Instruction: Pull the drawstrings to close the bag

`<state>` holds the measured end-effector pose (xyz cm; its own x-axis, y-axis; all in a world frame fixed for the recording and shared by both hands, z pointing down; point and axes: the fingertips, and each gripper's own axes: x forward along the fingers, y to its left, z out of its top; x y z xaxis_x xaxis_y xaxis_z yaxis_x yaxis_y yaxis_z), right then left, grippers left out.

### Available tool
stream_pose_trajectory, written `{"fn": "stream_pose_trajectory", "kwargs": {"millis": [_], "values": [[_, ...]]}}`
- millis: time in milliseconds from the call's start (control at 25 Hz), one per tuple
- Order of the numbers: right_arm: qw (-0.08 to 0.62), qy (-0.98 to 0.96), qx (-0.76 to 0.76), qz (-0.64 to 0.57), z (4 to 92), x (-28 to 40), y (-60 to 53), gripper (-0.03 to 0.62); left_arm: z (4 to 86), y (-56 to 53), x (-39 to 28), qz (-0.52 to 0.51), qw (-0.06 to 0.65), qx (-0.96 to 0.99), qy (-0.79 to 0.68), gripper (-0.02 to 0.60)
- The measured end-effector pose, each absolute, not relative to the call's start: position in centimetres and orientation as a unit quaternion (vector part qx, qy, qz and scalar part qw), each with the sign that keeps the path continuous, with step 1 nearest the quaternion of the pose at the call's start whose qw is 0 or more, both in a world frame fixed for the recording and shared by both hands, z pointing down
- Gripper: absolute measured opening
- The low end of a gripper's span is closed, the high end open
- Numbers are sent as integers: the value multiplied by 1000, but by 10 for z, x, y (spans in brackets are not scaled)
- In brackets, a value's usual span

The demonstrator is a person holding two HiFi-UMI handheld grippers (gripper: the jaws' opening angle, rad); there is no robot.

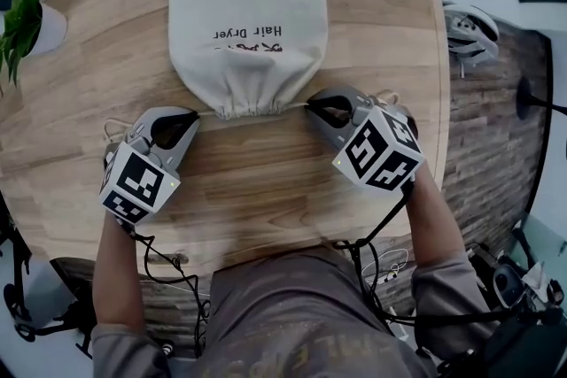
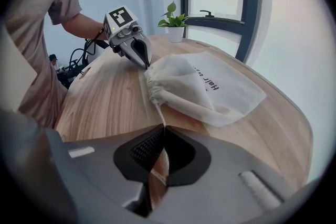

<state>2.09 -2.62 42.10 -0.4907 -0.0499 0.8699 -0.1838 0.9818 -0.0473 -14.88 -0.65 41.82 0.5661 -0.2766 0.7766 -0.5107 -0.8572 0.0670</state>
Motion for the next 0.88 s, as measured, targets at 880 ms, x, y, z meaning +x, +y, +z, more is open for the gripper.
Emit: {"fn": "stream_pose_trajectory", "kwargs": {"millis": [880], "values": [[308, -917, 252, 28, 236, 36, -81, 35, 241, -63, -142, 273, 44, 852, -445, 8]]}}
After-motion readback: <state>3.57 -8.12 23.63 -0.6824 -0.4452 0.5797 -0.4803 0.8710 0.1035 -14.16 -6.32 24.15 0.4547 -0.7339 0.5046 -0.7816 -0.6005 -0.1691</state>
